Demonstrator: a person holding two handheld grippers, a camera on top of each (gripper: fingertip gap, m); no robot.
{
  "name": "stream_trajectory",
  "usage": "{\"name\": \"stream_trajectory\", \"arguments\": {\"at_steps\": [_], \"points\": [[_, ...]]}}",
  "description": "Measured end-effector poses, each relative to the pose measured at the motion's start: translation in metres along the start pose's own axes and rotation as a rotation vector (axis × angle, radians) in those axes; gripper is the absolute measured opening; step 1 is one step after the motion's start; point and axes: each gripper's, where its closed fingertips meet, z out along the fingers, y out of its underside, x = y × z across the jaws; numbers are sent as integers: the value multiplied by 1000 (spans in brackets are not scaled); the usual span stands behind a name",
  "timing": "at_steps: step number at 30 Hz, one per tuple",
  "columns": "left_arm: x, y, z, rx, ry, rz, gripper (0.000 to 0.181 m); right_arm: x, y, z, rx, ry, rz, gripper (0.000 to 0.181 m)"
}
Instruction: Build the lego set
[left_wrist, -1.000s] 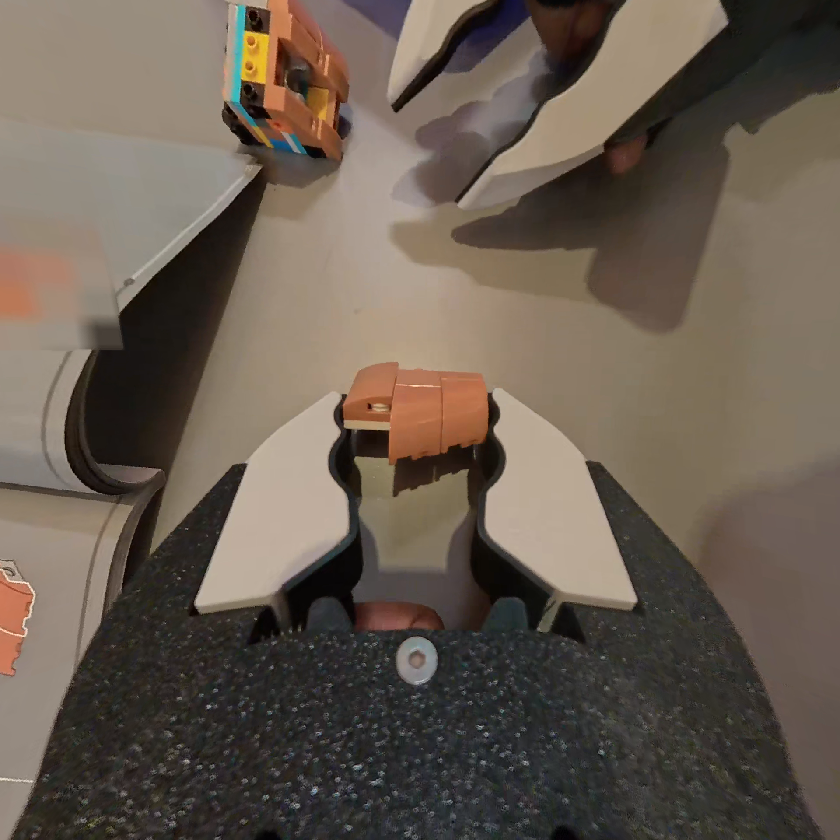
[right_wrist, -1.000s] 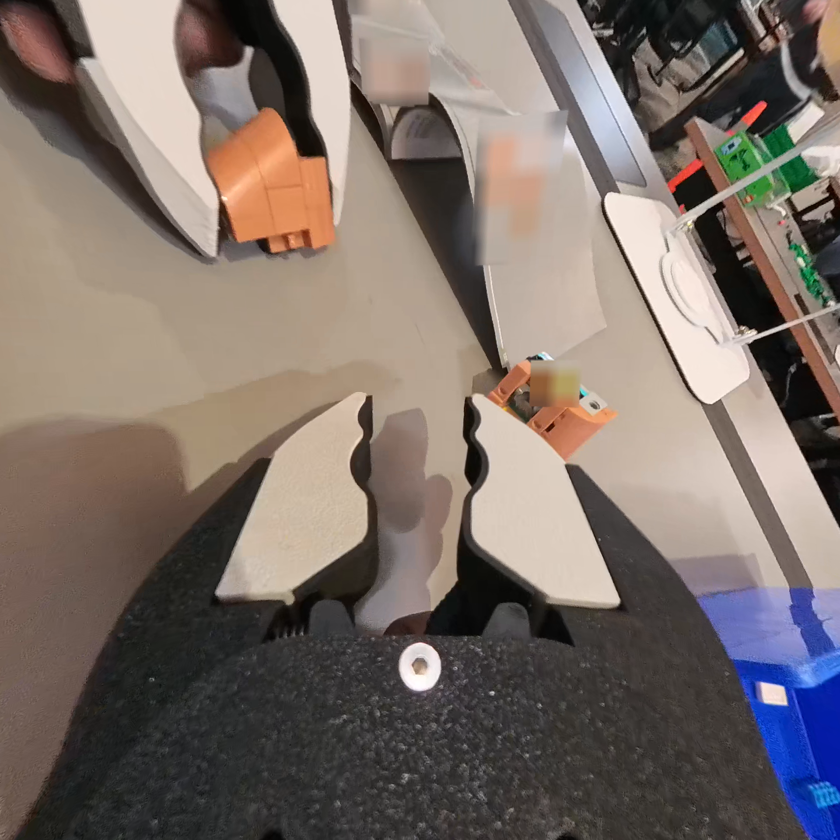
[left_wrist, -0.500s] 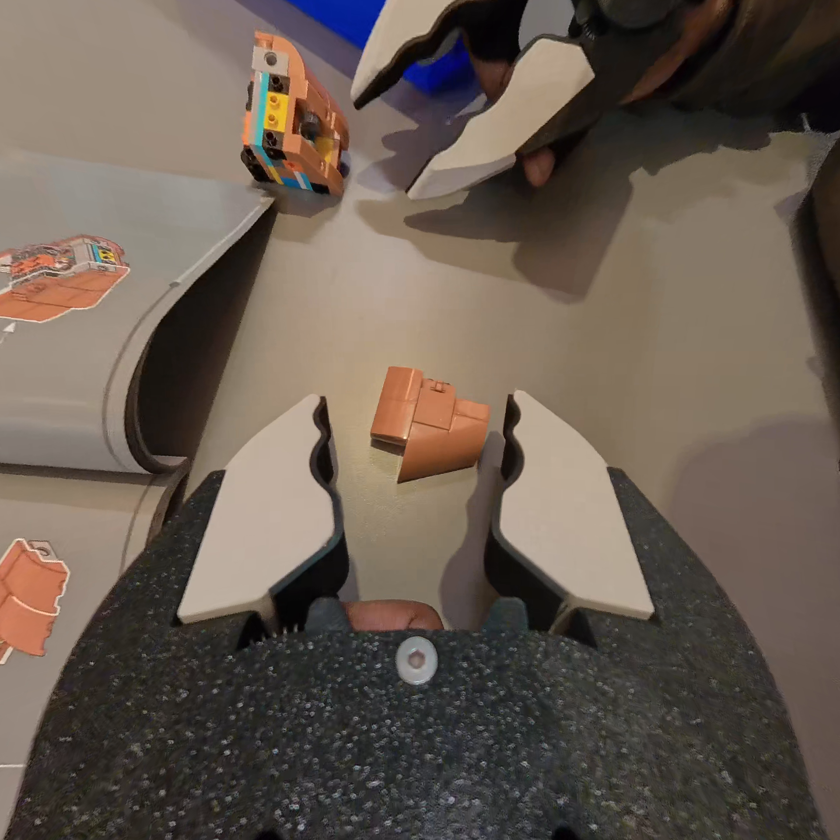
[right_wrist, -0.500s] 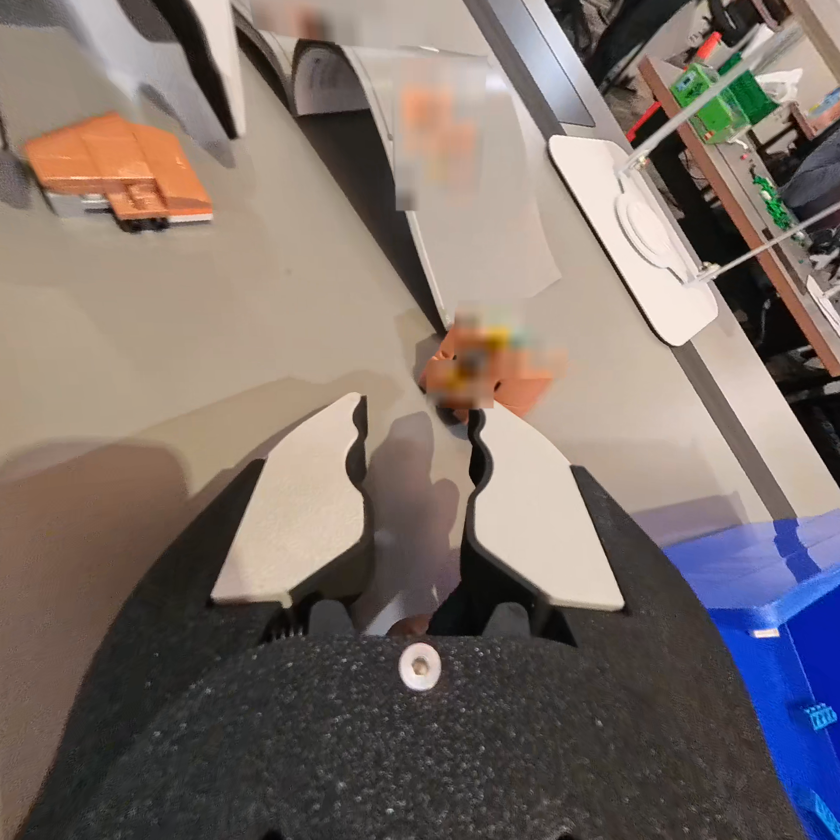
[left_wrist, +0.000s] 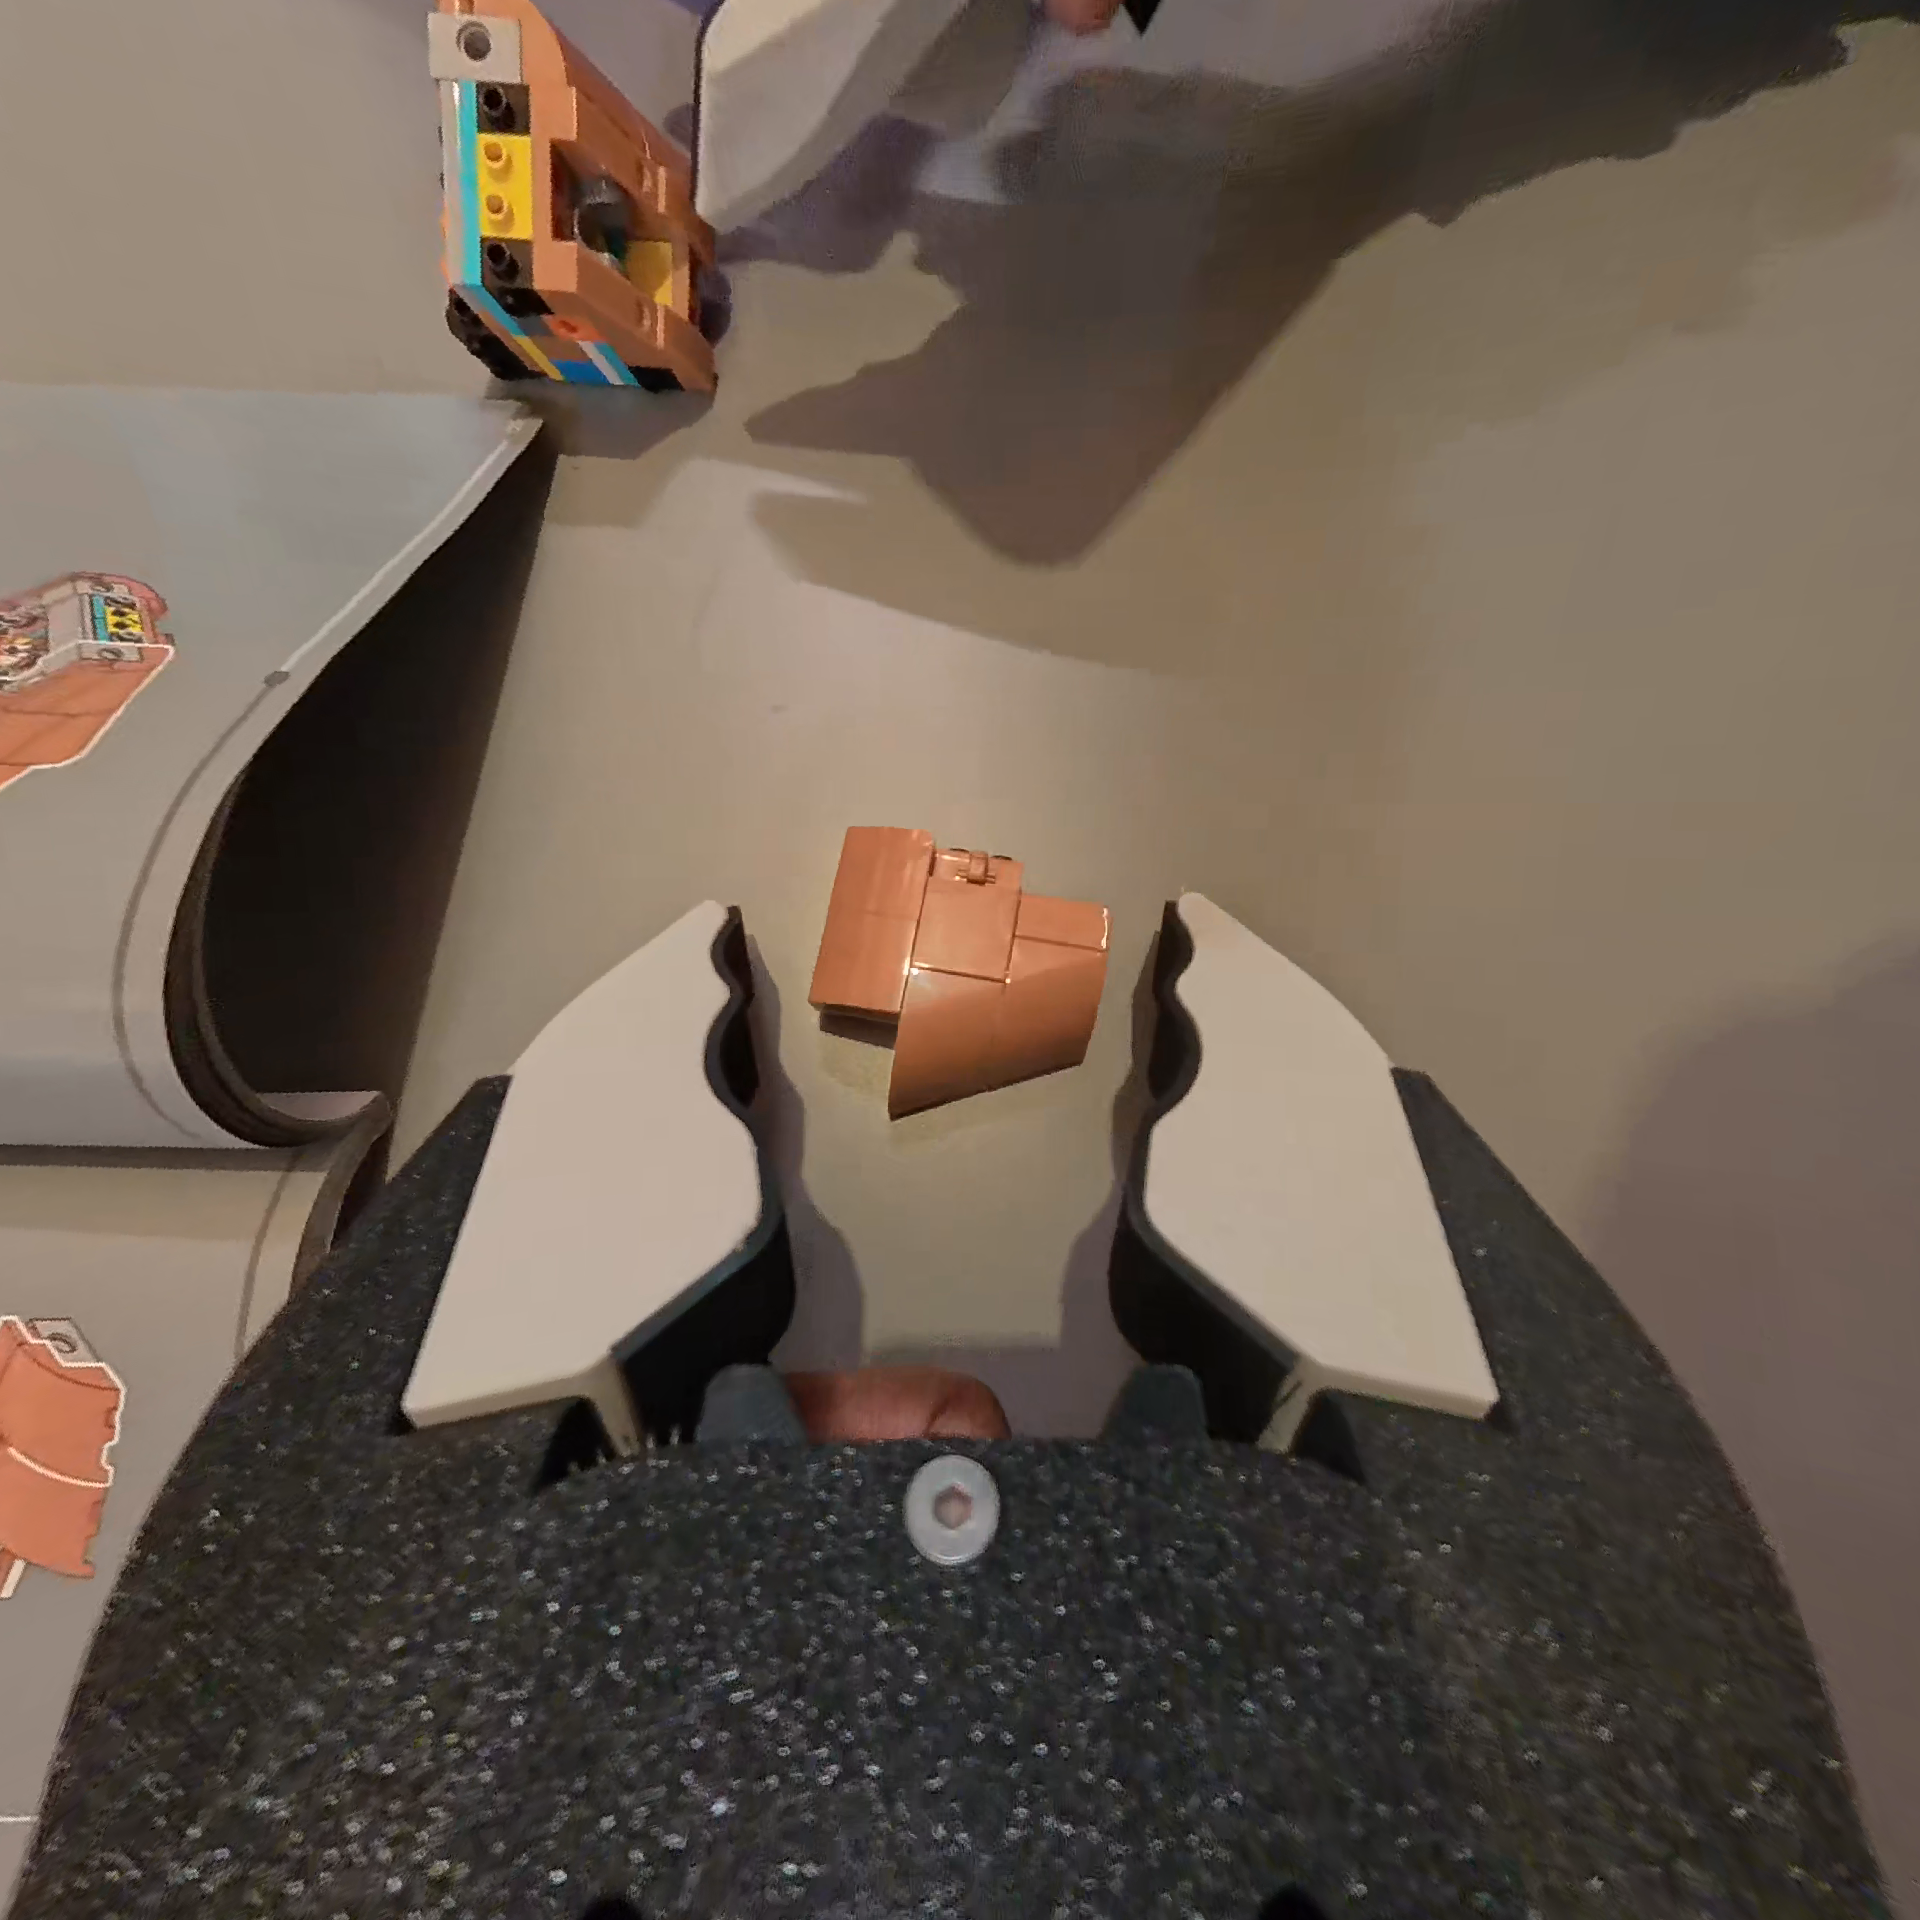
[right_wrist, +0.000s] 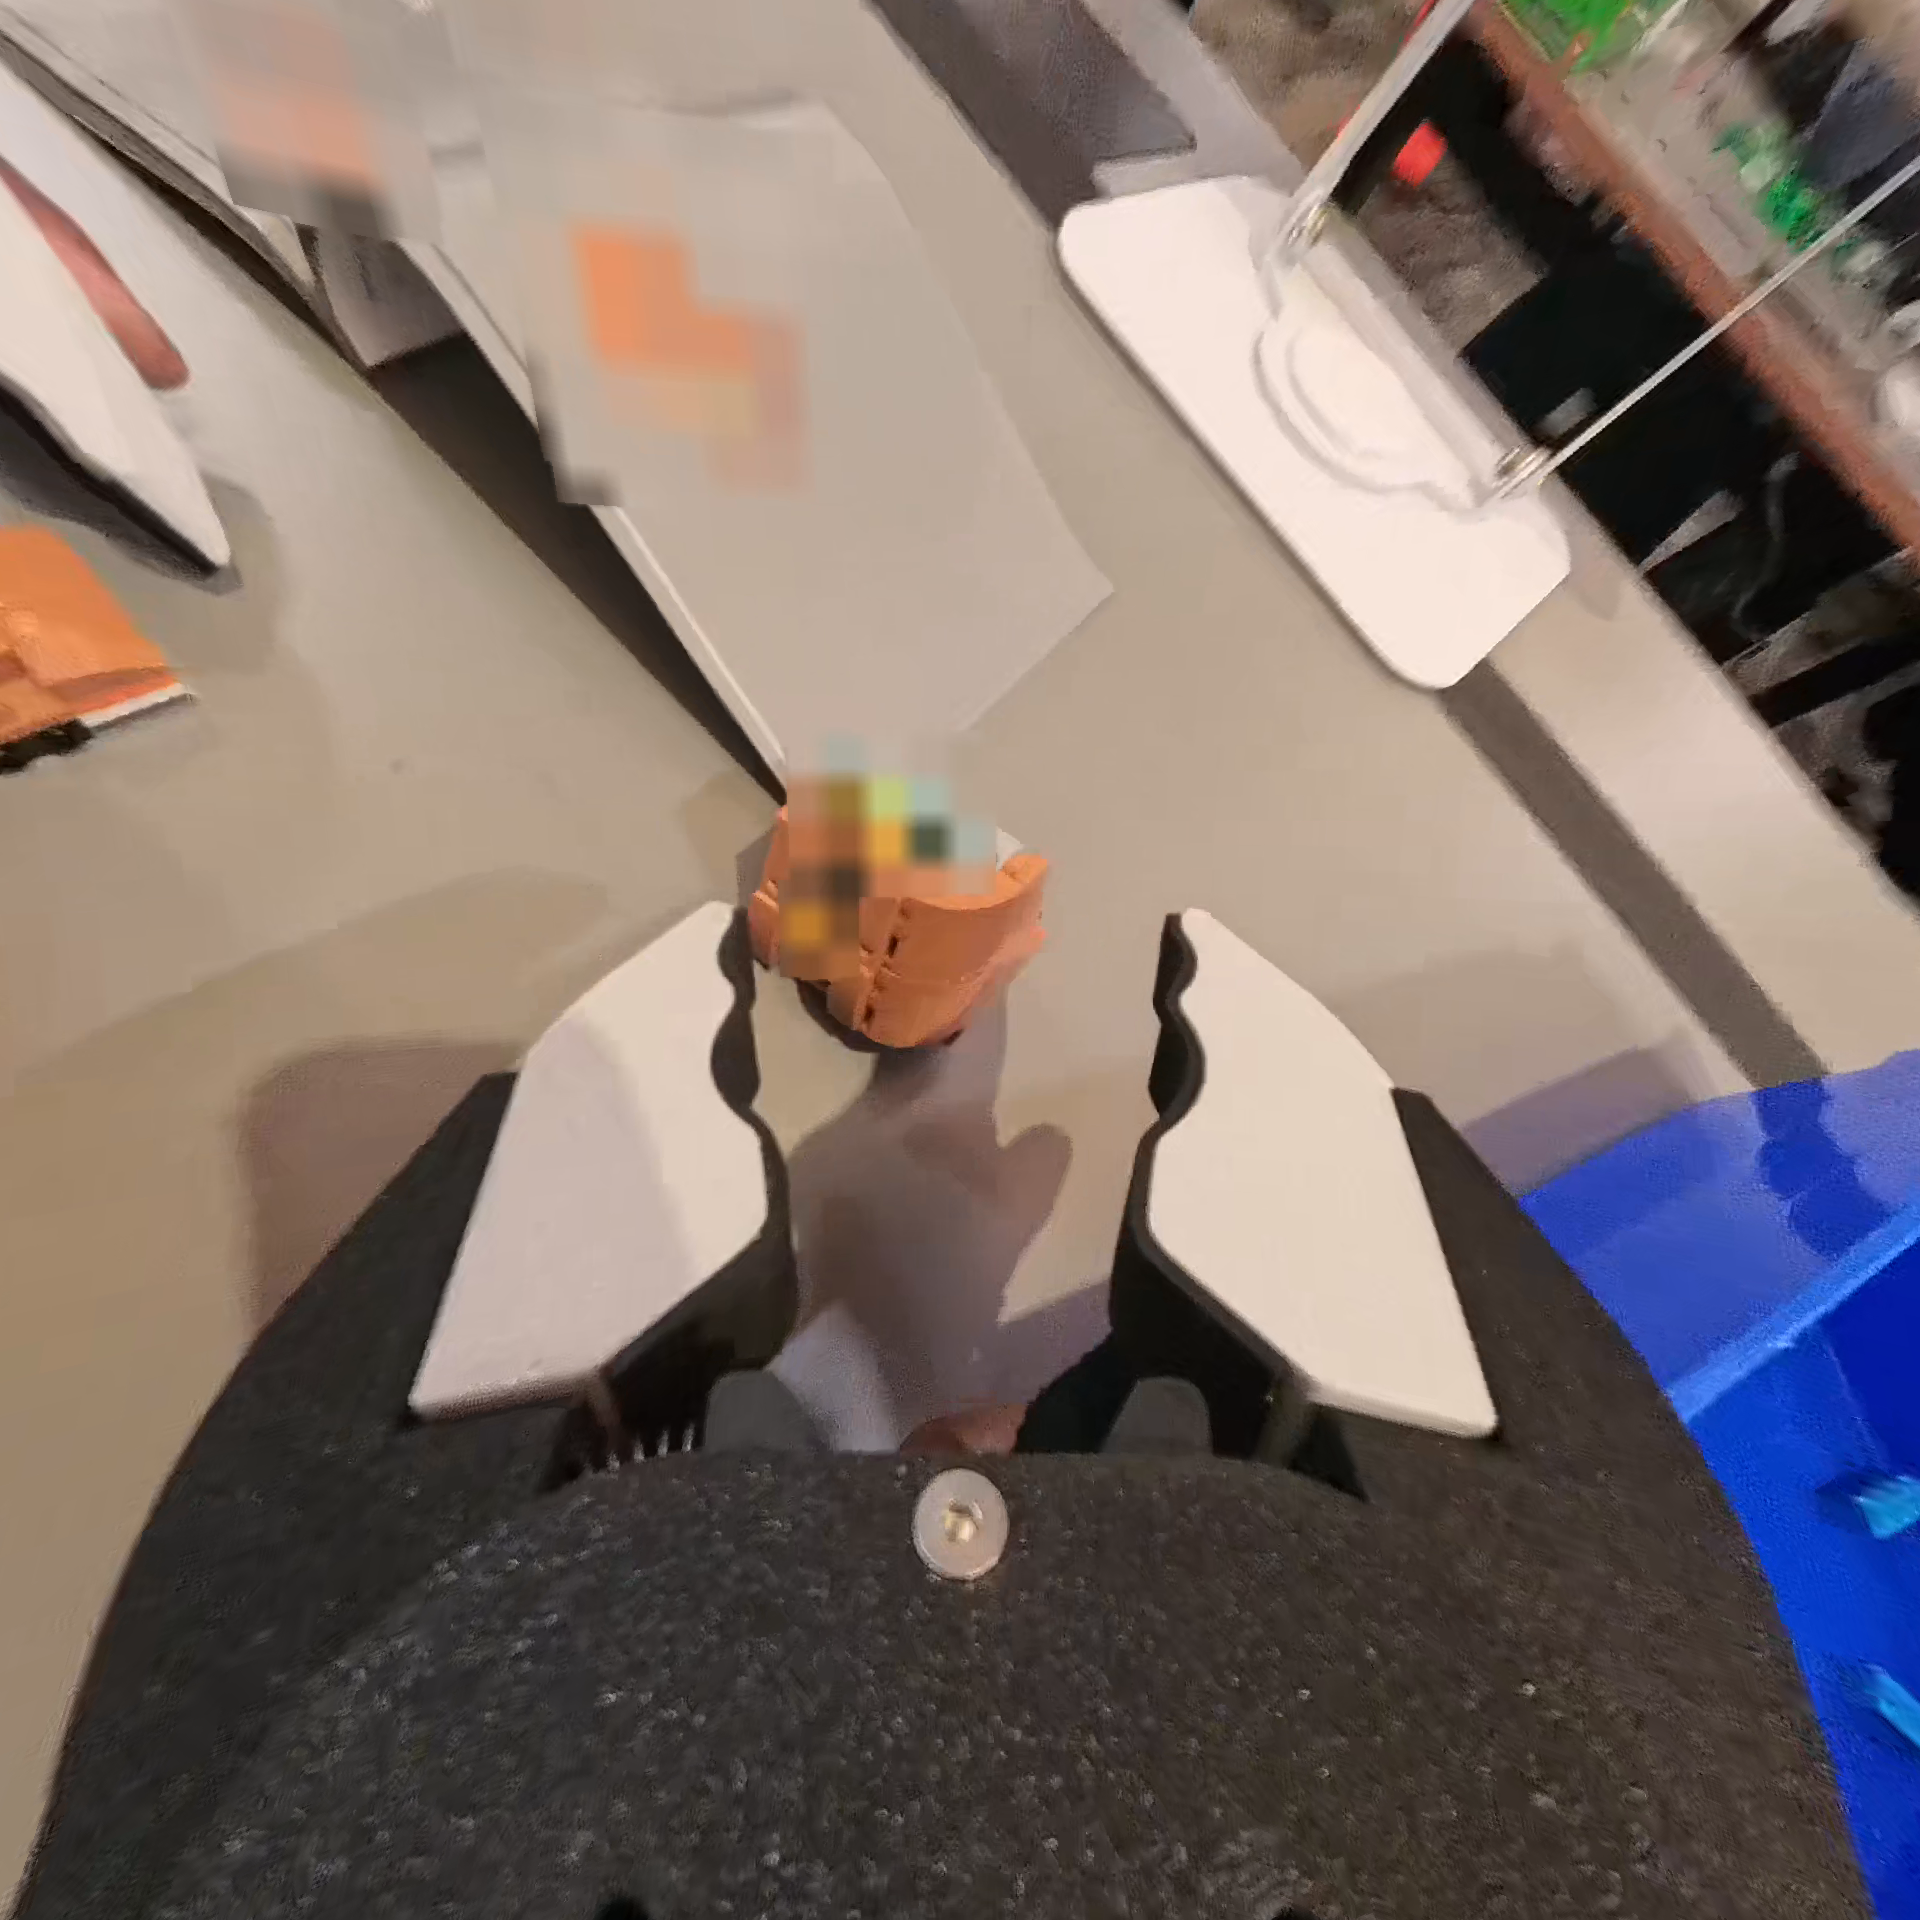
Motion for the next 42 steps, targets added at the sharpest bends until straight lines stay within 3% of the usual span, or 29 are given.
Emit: {"name": "stream_trajectory", "arguments": {"at_steps": [7, 15, 30, 42], "points": [[-1, 3, 3, -30, -15, 18, 71, -2, 4, 16, -46, -154, 110, 73], [4, 4, 3, -27, 13, 40, 56, -7, 7, 21, -33, -219, 162, 44], [-5, 0, 1, 3, -13, -27, 55, -62, 1, -6, 33, -317, 200, 43], [-17, -14, -6, 114, -37, -115, 55, -66, 1, -9, 54, -337, 220, 43]]}}
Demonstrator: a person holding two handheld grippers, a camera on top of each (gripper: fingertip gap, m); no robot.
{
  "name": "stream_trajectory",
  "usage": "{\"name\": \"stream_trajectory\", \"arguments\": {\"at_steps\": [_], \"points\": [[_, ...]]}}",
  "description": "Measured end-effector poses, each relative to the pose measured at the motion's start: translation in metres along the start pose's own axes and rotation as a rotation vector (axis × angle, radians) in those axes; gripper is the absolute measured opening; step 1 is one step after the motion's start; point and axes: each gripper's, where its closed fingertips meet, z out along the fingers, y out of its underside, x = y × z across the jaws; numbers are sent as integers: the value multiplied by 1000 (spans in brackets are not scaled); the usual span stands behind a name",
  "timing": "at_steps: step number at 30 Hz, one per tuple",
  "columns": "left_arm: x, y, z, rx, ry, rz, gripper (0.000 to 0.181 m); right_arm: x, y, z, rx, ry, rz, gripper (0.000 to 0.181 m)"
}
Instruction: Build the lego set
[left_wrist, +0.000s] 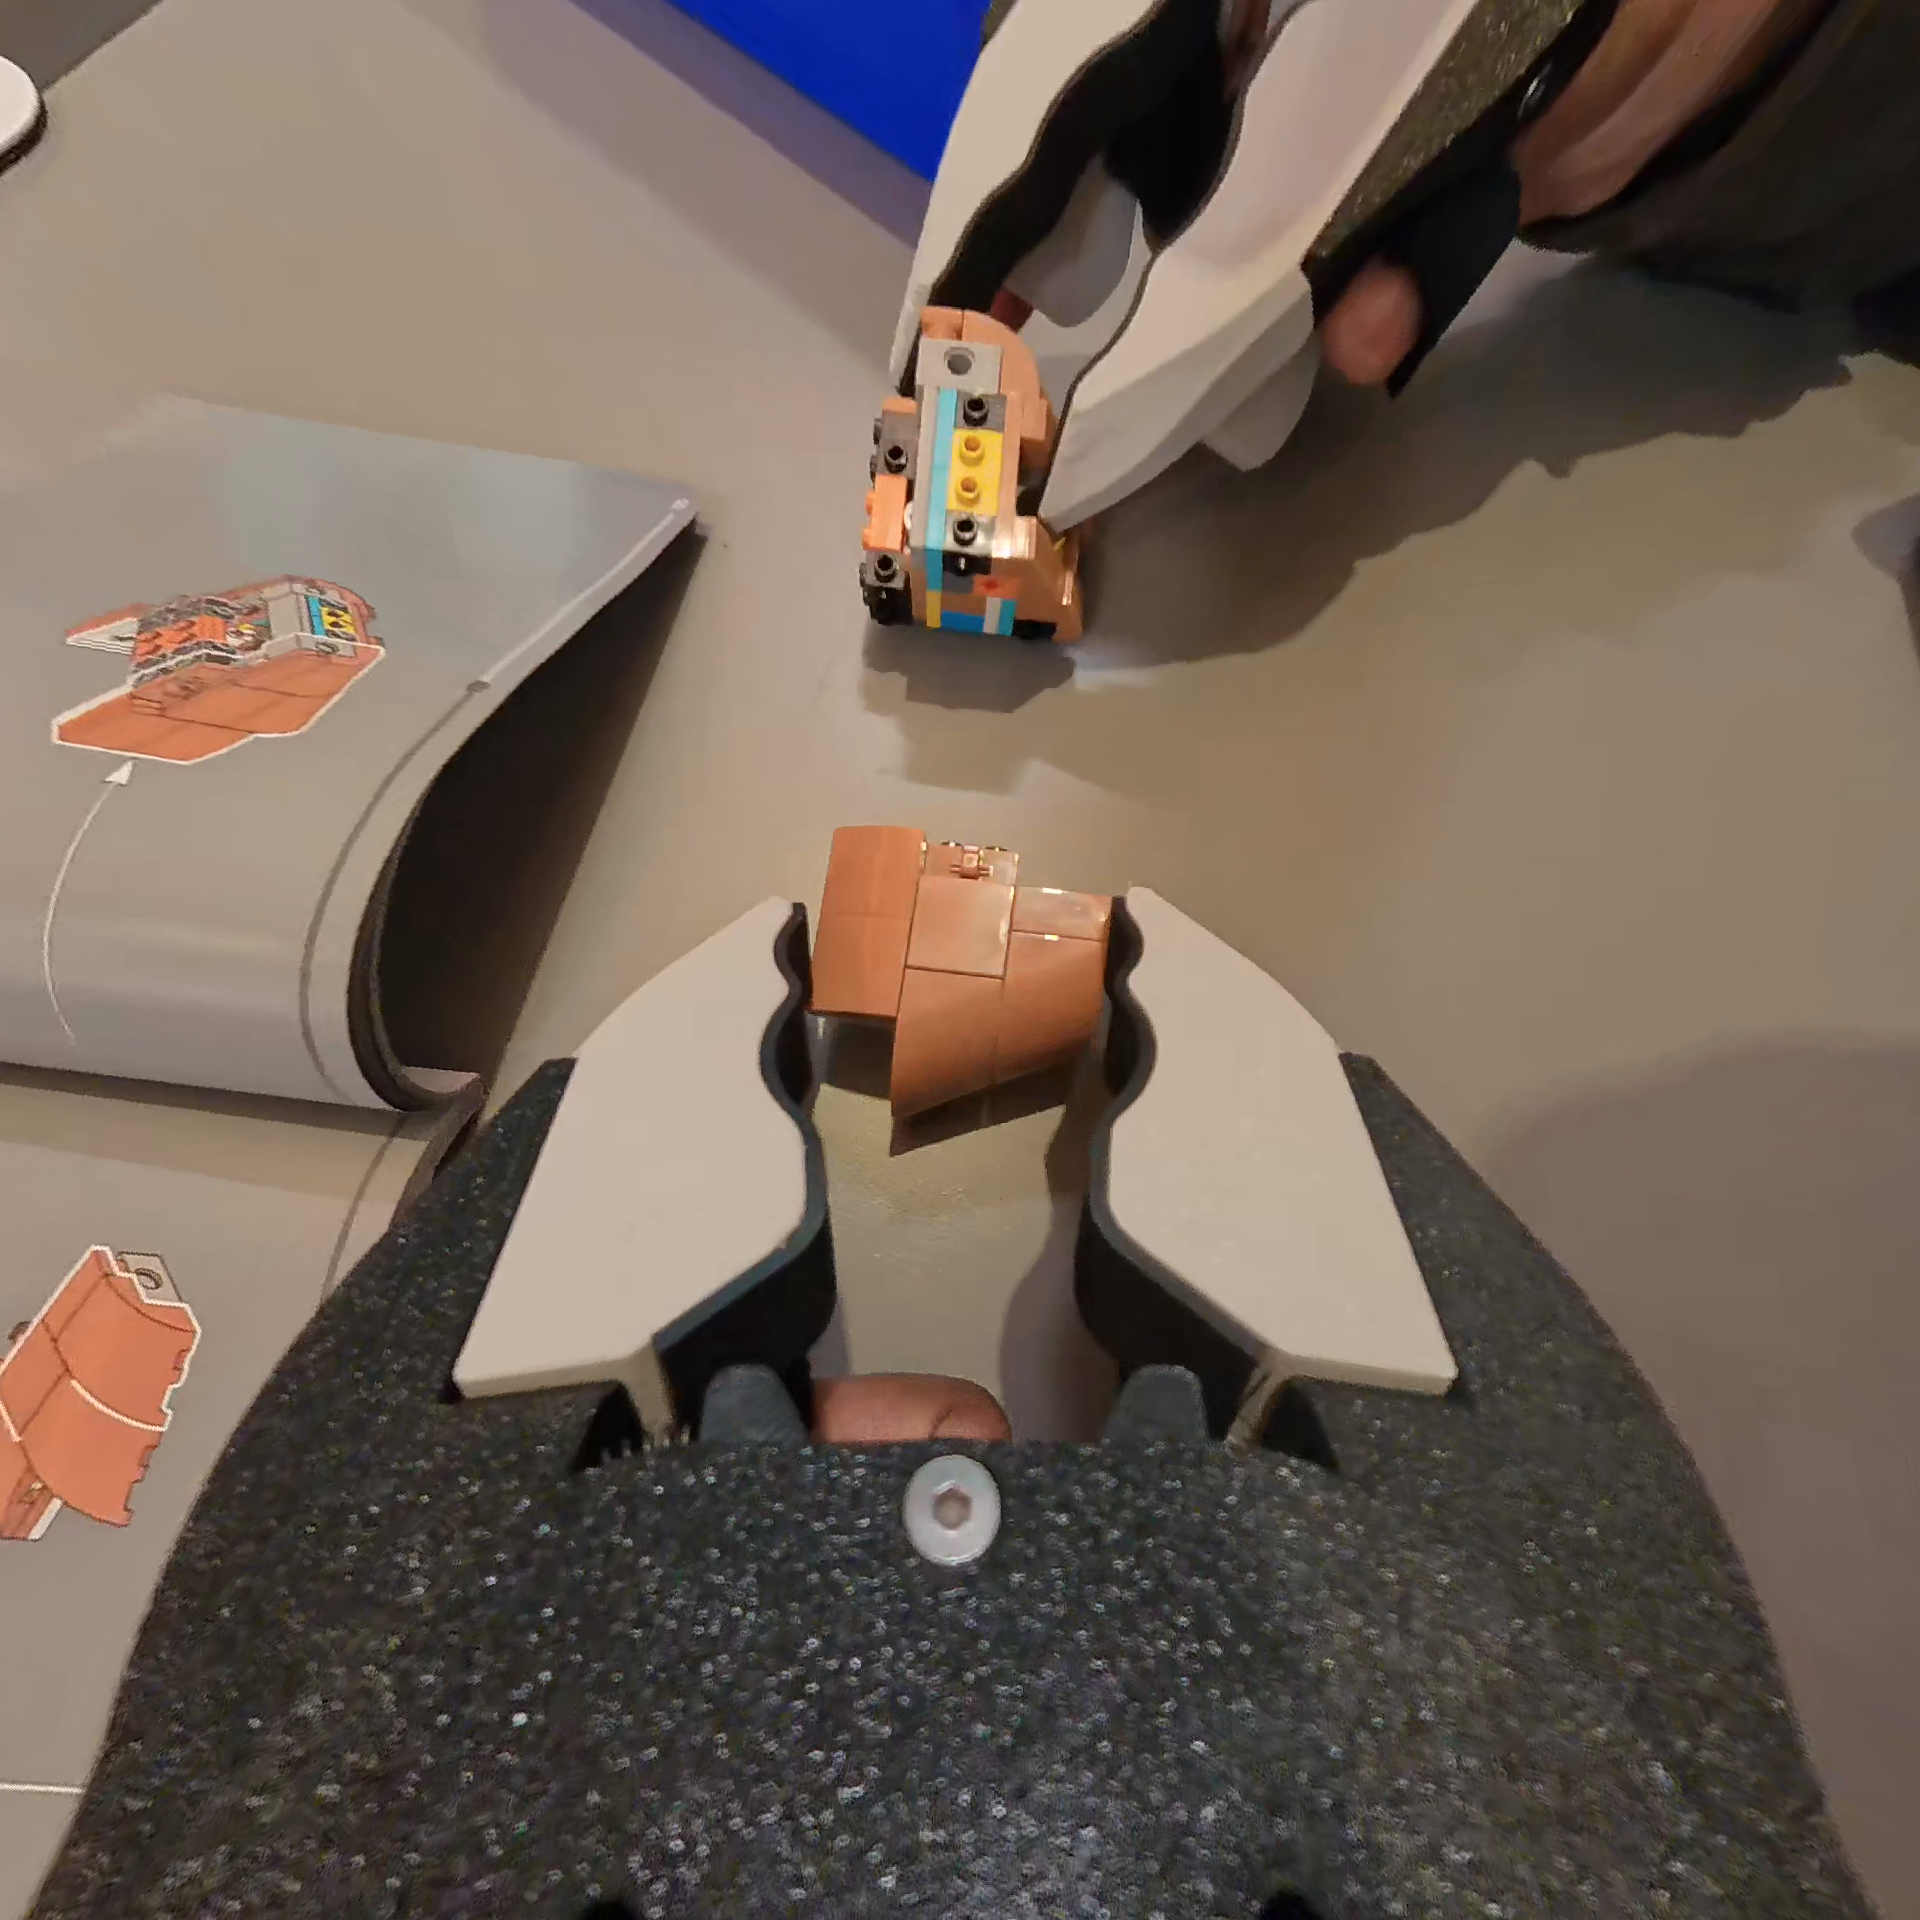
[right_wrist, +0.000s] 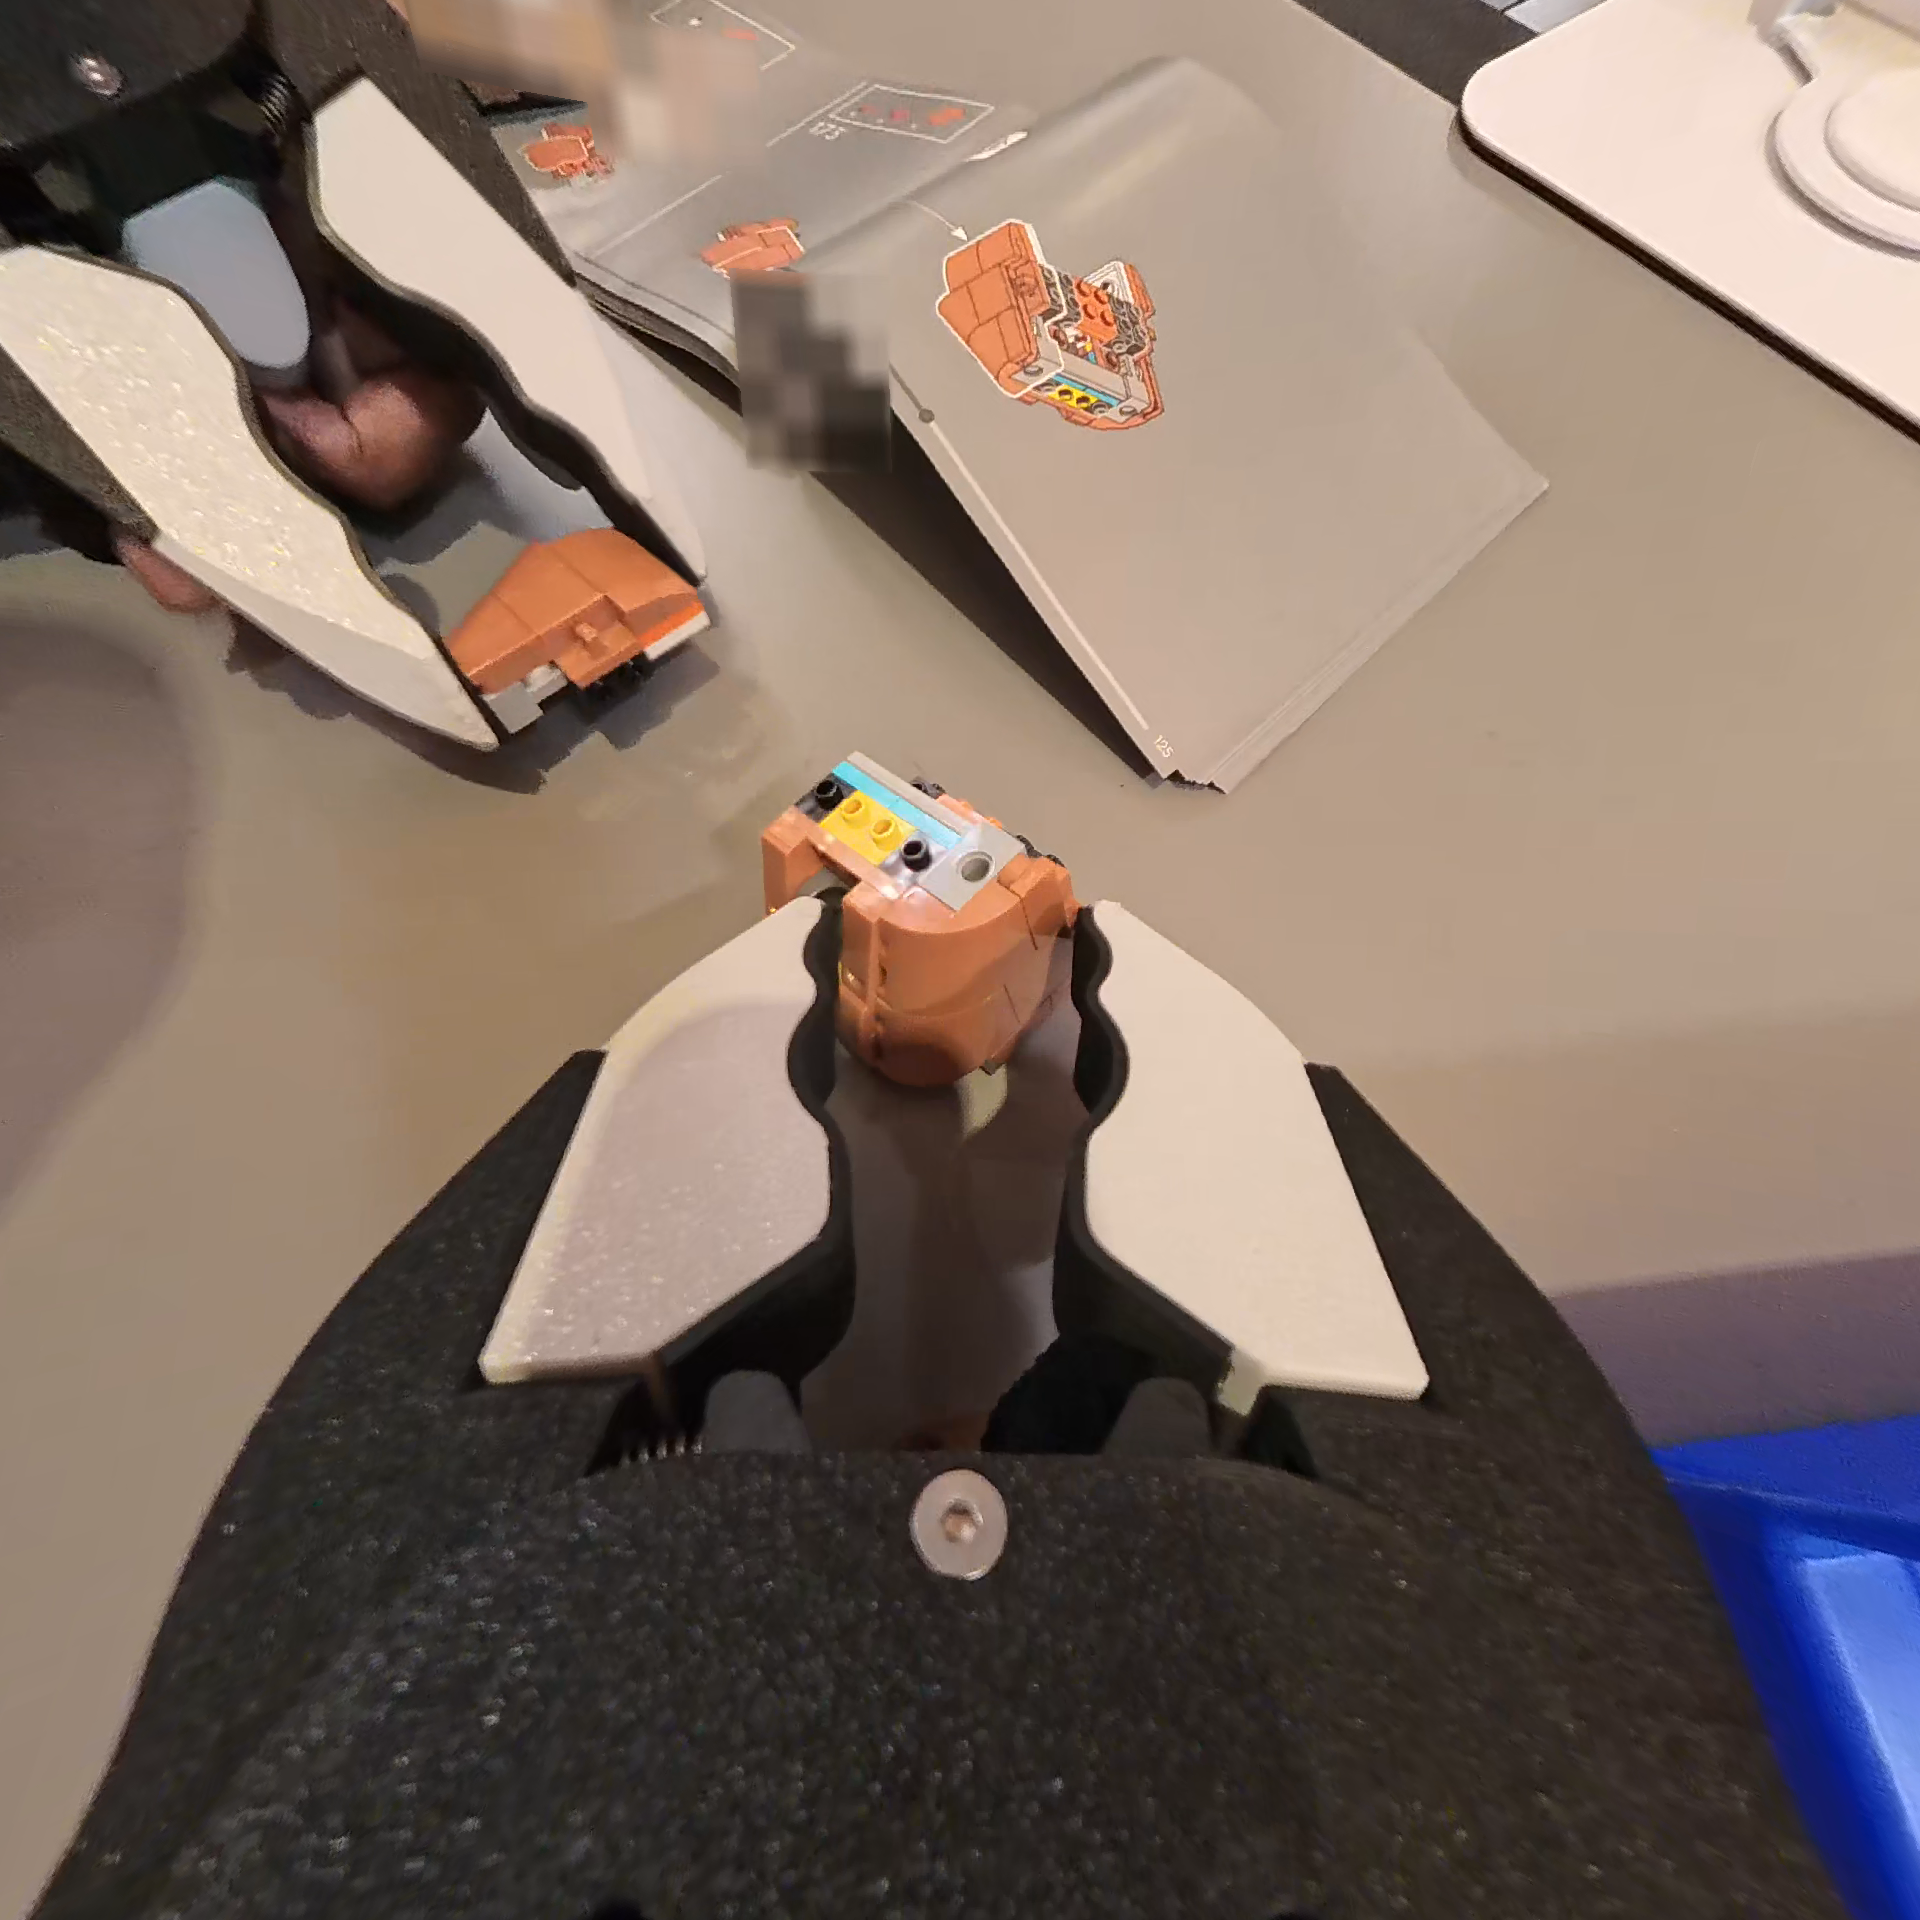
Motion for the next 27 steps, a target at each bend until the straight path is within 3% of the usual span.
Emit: {"name": "stream_trajectory", "arguments": {"at_steps": [18, 27], "points": [[-5, -6, -2, 47, -26, -13, 55, 0, 0, 1, 11, 1, -12, 43], [-7, -20, -8, 153, -35, -7, 55, 1, 0, 1, 16, 7, -17, 44]]}}
